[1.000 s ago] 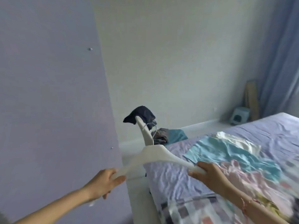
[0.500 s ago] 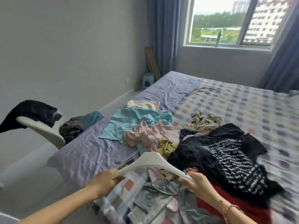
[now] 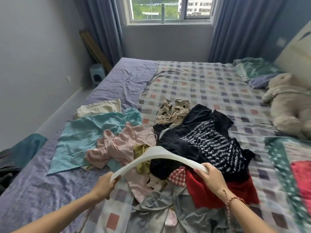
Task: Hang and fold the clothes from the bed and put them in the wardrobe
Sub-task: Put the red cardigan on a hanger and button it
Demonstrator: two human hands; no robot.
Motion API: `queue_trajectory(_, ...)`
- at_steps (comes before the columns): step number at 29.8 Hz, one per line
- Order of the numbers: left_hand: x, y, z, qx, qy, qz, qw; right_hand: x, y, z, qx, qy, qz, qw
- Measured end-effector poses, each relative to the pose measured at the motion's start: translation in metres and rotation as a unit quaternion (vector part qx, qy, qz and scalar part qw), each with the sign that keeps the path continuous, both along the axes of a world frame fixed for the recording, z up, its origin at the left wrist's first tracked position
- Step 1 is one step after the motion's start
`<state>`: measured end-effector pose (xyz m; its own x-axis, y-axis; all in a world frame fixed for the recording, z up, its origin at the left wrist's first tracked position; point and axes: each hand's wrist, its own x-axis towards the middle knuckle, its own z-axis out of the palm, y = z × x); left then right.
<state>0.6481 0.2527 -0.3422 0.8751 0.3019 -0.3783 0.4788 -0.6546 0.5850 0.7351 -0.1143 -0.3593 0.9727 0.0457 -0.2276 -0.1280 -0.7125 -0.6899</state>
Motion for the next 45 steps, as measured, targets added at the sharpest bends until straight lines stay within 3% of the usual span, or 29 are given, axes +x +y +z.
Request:
queue_trajectory(5, 0.087, 0.039, -0.033, 0.006, -0.014, 0.041, 0.999, 0.024, 0.001, -0.017, 0.017, 0.003, -0.144, 0.989)
queue_trajectory(11, 0.166, 0.043, -0.079, -0.006, -0.014, 0.042, 0.999, 0.023, -0.004, -0.055, 0.026, 0.047, -0.199, 0.979)
queue_trajectory(13, 0.171, 0.047, -0.091, 0.031, 0.019, 0.005, 0.999, 0.018, -0.006, -0.06, 0.017, 0.062, -0.192, 0.979)
queue_trajectory(15, 0.179, 0.045, -0.107, 0.141, 0.077, -0.074, 0.984, 0.017, -0.014, -0.071, 0.009, 0.071, -0.204, 0.976)
queue_trajectory(17, 0.182, 0.037, -0.106, 0.216, 0.08, -0.138, 0.963, 0.016, -0.019, -0.075, 0.004, 0.083, -0.214, 0.973)
queue_trajectory(21, 0.183, -0.028, -0.103, 0.216, 0.046, -0.261, 0.94, -0.007, -0.055, -0.093, -0.019, 0.157, -0.266, 0.951)
queue_trajectory(24, 0.182, -0.096, -0.103, 0.168, 0.025, -0.321, 0.932, -0.026, -0.096, -0.102, 0.016, 0.23, -0.357, 0.905)
queue_trajectory(28, 0.175, -0.154, -0.102, 0.141, 0.033, -0.371, 0.917, -0.028, -0.112, -0.111, 0.143, 0.303, -0.449, 0.828)
queue_trajectory(30, 0.168, -0.176, -0.103, 0.133, 0.064, -0.397, 0.906, -0.022, -0.103, -0.119, 0.206, 0.321, -0.47, 0.796)
queue_trajectory(33, 0.159, -0.214, -0.11, 0.136, 0.113, -0.434, 0.883, -0.012, -0.089, -0.136, 0.277, 0.339, -0.457, 0.774)
queue_trajectory(37, 0.156, -0.237, -0.115, 0.16, 0.114, -0.453, 0.87, 0.0, -0.084, -0.143, 0.264, 0.248, -0.475, 0.802)
queue_trajectory(39, 0.16, -0.255, -0.119, 0.173, 0.111, -0.436, 0.876, 0.01, -0.097, -0.156, 0.265, 0.27, -0.439, 0.815)
queue_trajectory(41, 0.165, -0.267, -0.12, 0.17, 0.117, -0.416, 0.886, 0.017, -0.112, -0.178, 0.189, 0.29, -0.344, 0.873)
queue_trajectory(43, 0.166, -0.274, -0.112, 0.14, 0.147, -0.374, 0.905, 0.021, -0.114, -0.172, 0.146, 0.313, -0.246, 0.906)
queue_trajectory(45, 0.162, -0.288, -0.106, 0.029, 0.206, -0.283, 0.936, 0.026, -0.106, -0.131, 0.209, 0.317, -0.209, 0.901)
